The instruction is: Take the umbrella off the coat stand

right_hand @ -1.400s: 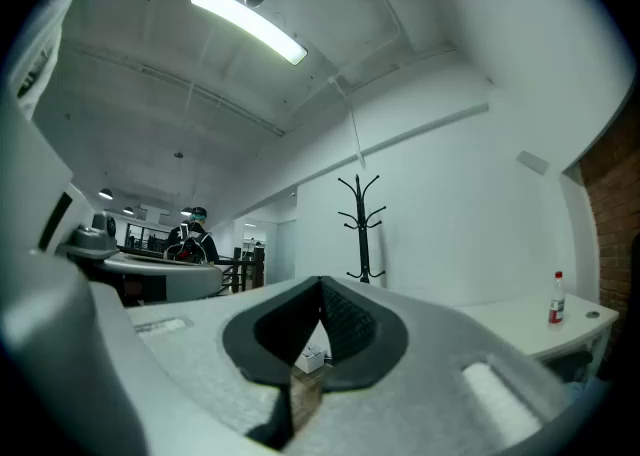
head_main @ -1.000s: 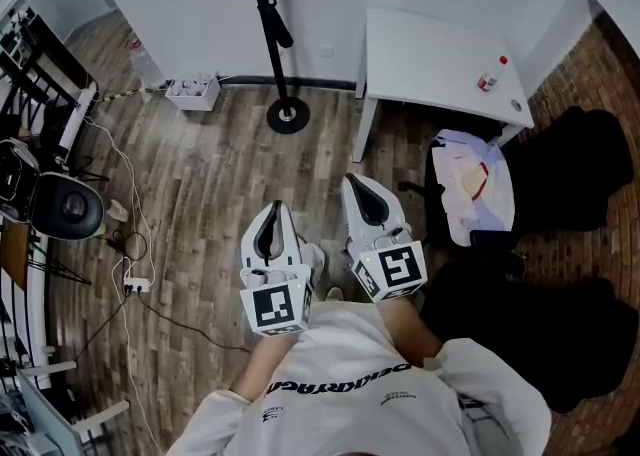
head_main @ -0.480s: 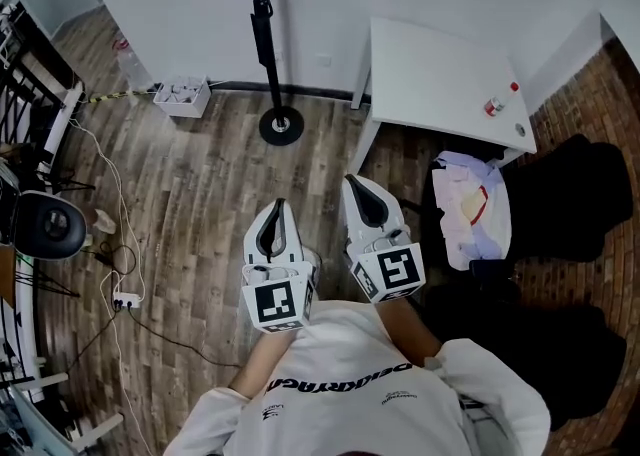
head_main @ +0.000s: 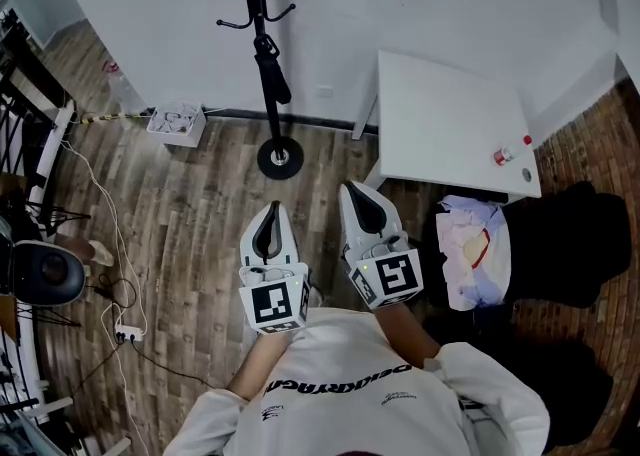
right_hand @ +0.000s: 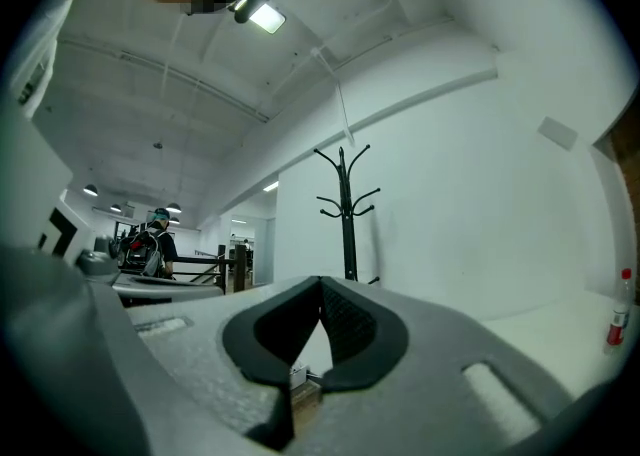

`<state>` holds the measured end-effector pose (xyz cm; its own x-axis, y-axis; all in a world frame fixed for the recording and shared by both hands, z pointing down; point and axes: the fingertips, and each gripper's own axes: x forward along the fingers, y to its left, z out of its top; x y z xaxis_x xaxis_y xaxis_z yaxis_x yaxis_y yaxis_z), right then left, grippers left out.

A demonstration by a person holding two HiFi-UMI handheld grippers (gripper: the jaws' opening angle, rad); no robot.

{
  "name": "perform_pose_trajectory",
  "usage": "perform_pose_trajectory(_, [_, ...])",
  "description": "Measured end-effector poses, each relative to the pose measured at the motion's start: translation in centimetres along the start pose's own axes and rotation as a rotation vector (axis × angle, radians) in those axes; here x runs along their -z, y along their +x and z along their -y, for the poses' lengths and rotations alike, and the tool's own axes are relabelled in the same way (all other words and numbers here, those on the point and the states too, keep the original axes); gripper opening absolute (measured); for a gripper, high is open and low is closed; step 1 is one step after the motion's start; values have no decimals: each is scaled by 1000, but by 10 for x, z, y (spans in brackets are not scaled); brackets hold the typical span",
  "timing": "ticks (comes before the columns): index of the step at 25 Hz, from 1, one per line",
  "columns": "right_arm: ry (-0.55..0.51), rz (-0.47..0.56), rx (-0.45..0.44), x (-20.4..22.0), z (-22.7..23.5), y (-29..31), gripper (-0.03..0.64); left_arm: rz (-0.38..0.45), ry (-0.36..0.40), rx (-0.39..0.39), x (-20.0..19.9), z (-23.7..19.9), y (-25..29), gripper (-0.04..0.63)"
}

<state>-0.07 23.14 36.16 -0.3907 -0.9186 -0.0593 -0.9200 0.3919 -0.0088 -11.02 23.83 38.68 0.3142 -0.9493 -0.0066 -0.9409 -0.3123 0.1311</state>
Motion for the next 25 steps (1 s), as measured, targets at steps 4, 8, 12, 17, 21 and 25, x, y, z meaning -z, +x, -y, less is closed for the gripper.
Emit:
perform_pose_trajectory(4, [-4, 1, 8, -5, 23, 57, -2, 6, 1, 14, -12, -18, 60, -2])
perform_pose_trajectory(8, [0, -5, 19, -9, 41, 101, -2, 3, -3, 21, -21, -33, 106, -2])
perform_pose_trajectory(12, [1, -8, 11, -7, 52, 136, -2, -3, -17, 6, -20, -47, 141, -2])
perform_pose_trajectory(17, [3, -16, -1, 0, 73, 169, -2, -23, -7, -37, -12, -56, 176, -2])
perform_pose_trajectory(21, [-2, -12, -26, 2, 94, 198, -2, -28, 0, -72, -9, -61, 209, -2])
perform_pose_trajectory(25, [6, -18, -45, 9, 118, 233, -2, -22, 16, -118, -5, -71, 248, -2])
